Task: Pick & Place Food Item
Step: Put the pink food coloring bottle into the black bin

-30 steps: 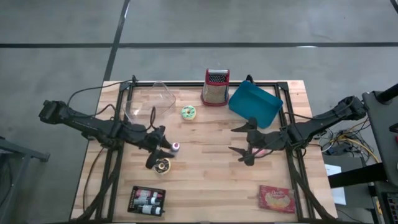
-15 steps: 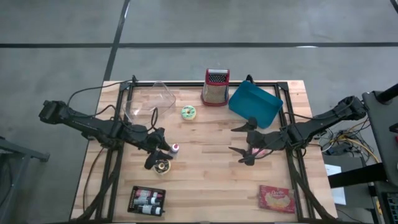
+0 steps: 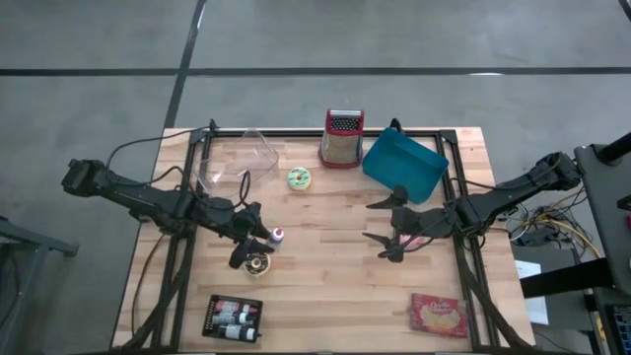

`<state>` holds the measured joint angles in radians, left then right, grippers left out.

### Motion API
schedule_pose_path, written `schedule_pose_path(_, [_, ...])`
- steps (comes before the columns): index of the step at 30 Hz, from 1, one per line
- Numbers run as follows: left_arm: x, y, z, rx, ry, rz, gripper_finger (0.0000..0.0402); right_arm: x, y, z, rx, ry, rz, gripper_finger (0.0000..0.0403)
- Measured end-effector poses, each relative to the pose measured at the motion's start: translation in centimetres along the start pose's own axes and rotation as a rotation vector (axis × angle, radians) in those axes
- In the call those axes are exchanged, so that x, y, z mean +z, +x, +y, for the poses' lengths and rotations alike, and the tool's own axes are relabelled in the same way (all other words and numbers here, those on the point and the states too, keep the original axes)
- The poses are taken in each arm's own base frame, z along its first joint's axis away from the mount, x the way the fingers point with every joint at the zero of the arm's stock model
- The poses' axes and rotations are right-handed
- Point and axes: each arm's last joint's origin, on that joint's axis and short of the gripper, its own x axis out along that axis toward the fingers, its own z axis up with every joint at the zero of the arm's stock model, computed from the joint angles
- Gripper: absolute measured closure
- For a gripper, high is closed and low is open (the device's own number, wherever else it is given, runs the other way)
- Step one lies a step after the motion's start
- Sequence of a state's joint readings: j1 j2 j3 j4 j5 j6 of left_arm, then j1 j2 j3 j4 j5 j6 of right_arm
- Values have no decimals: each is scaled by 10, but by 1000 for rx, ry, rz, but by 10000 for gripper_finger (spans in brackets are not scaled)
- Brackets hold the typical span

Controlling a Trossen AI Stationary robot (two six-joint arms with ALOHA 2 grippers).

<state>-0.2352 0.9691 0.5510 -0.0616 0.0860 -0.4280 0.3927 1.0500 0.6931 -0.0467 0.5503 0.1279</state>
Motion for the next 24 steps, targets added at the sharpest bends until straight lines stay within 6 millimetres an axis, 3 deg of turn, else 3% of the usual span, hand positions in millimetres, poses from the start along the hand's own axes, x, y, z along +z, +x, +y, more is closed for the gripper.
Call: schedule_pose_path(24, [-3, 0, 0, 3, 7, 36, 238, 0, 0, 0, 0, 0, 0, 64])
